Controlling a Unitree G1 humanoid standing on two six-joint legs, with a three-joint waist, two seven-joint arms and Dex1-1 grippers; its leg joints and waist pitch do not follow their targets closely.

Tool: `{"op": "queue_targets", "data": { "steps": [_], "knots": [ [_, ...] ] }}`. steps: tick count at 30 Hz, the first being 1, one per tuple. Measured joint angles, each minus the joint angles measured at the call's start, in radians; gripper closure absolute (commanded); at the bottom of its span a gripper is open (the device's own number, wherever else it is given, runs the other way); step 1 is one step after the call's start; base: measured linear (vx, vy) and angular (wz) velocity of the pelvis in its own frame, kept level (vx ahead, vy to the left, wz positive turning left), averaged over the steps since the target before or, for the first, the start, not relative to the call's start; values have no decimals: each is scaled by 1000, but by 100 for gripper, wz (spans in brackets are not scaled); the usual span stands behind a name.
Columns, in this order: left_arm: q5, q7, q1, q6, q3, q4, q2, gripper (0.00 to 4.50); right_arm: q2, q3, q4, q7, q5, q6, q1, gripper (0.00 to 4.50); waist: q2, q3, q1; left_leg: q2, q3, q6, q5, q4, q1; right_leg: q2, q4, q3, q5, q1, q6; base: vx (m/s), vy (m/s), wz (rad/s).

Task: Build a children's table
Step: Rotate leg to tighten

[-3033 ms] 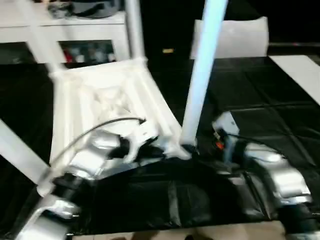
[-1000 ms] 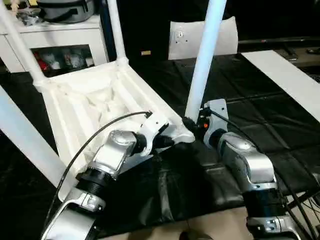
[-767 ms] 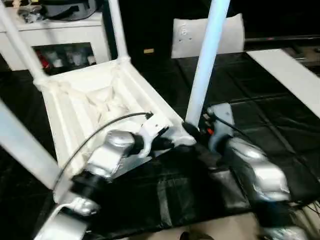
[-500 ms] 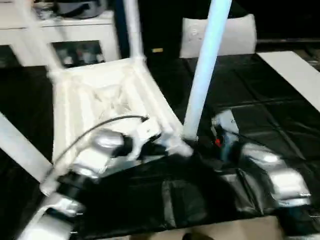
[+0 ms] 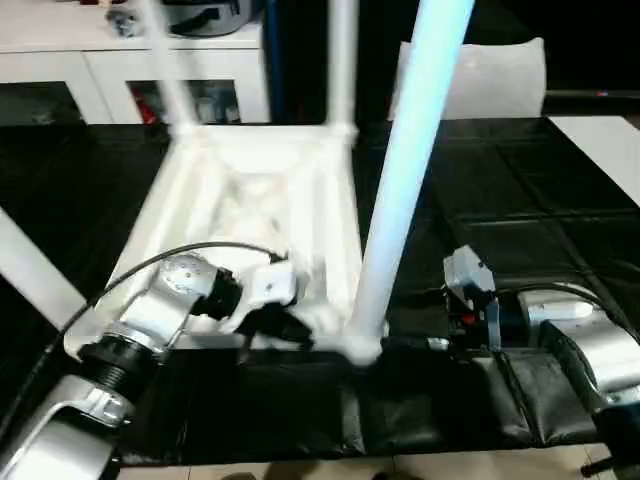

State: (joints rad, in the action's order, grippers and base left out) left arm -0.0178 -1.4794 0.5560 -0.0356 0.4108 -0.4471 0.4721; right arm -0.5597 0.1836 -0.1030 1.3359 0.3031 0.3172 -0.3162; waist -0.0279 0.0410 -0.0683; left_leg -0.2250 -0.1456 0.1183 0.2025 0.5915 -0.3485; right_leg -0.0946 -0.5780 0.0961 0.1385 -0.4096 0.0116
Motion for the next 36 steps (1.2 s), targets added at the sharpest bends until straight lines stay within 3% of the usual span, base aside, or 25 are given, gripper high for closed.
{"op": "queue_targets", "data": {
  "steps": [15, 22, 28, 31, 36],
  "knots": [
    [-4, -30, 3, 33, 20, 3, -8, 450, 34, 37, -37, 66, 18, -15, -3, 251, 4, -1, -9, 0, -1, 0, 0, 1, 0, 0, 0, -1, 0, 0, 0, 0, 0, 0],
    [-4, -30, 3, 39, 22, 3, -4, 450, 37, 38, -35, 65, 21, 3, -4, 259, 4, -1, -9, 0, -1, 0, 0, 1, 0, 1, -1, -1, 0, 0, 0, 0, 0, 0],
    [0, 4, 3, -13, 0, 2, -8, 450, 58, 20, 11, -20, 31, 77, 12, 259, 3, -1, -13, 0, -1, 2, -1, 1, 1, 1, -2, -1, 3, 0, -4, 0, 0, 0],
    [35, 123, 6, -93, -40, -14, -32, 450, 146, -28, 20, -206, -12, 129, 20, 259, 3, -1, 1, 0, -1, 3, -2, 1, 6, 2, -2, -2, 2, 2, -4, 0, 0, 0],
    [74, 324, 35, -213, -71, -41, -135, 450, 280, -107, -1, -529, -80, 180, 3, 259, 4, 0, 62, 1, 1, 3, -2, 6, 6, 1, 4, 2, 3, 1, -5, 0, 0, 0]
  ]
}}
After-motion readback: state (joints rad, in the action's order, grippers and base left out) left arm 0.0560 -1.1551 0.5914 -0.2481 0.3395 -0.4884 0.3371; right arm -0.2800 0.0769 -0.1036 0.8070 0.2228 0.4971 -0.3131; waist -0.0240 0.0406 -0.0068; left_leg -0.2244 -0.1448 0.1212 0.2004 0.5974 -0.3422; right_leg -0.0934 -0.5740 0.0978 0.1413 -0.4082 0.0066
